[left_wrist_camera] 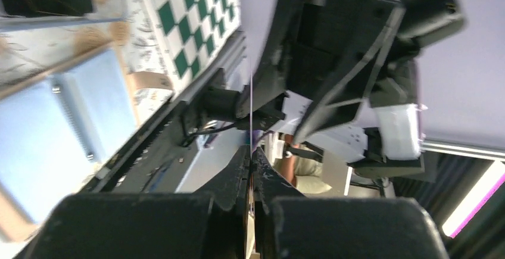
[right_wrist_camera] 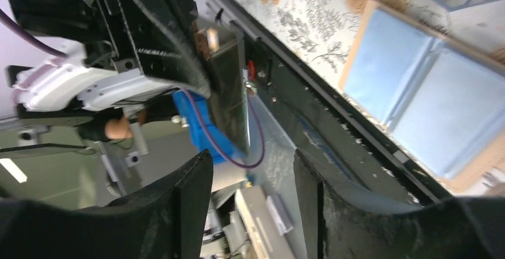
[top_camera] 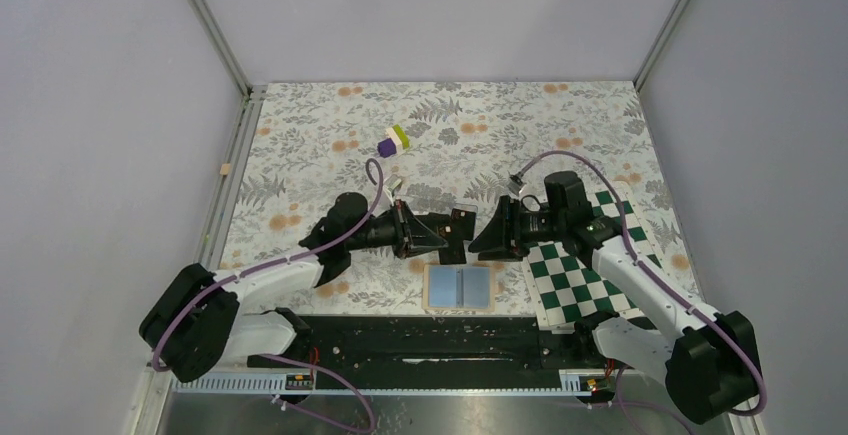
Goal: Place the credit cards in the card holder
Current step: Insert the credit card into the card holder.
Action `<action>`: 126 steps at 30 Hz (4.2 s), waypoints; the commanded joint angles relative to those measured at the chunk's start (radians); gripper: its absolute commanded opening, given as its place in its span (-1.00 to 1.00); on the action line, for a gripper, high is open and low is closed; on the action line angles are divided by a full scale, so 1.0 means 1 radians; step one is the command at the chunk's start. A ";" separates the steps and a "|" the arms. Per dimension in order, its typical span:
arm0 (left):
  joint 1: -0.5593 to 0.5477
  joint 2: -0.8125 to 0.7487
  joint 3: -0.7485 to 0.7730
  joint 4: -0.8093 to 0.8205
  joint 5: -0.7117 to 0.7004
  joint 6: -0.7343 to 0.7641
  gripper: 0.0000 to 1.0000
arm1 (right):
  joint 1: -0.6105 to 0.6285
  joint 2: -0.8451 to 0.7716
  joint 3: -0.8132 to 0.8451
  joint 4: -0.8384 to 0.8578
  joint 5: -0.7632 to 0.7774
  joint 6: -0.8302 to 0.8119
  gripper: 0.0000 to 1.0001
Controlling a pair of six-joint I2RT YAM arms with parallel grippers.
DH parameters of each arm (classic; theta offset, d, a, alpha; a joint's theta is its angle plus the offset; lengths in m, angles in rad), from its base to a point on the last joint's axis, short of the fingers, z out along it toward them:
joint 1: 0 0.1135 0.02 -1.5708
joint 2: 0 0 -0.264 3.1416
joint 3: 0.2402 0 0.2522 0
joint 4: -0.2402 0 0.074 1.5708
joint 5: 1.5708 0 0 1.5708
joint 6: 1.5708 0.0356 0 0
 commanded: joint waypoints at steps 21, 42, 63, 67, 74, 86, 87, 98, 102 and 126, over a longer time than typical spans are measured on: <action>-0.104 0.057 -0.009 0.427 0.021 -0.195 -1.00 | 0.007 0.000 -0.128 0.545 -0.222 0.371 -0.69; -0.027 -0.064 -0.024 -0.458 -0.232 0.216 -0.11 | 0.076 0.110 -0.320 0.620 0.260 0.192 -1.00; -0.025 0.141 -0.146 -0.207 -0.201 0.154 -0.73 | 0.116 0.360 -0.466 0.948 0.350 0.220 -1.00; -0.027 0.149 -0.146 -0.198 -0.198 0.153 -0.81 | 0.117 0.406 -0.473 0.993 0.321 0.240 -1.00; -0.035 0.190 -0.152 -0.143 -0.180 0.139 -1.00 | 0.128 0.467 -0.498 1.064 0.273 0.294 -1.00; -0.054 0.219 -0.155 -0.119 -0.194 0.110 -1.00 | 0.176 0.583 -0.512 1.180 0.221 0.420 -1.00; -0.053 0.217 -0.159 -0.119 -0.198 0.106 -1.00 | 0.176 0.580 -0.518 1.171 0.220 0.431 -1.00; -0.056 0.222 -0.160 -0.119 -0.204 0.103 -1.00 | 0.227 0.461 -0.496 0.922 0.242 0.426 -1.00; -0.060 0.223 -0.159 -0.119 -0.203 0.102 -1.00 | 0.242 0.484 -0.483 0.901 0.239 0.421 -1.00; -0.074 0.225 -0.136 -0.159 -0.212 0.116 -1.00 | 0.317 0.315 -0.233 0.296 0.406 0.144 0.38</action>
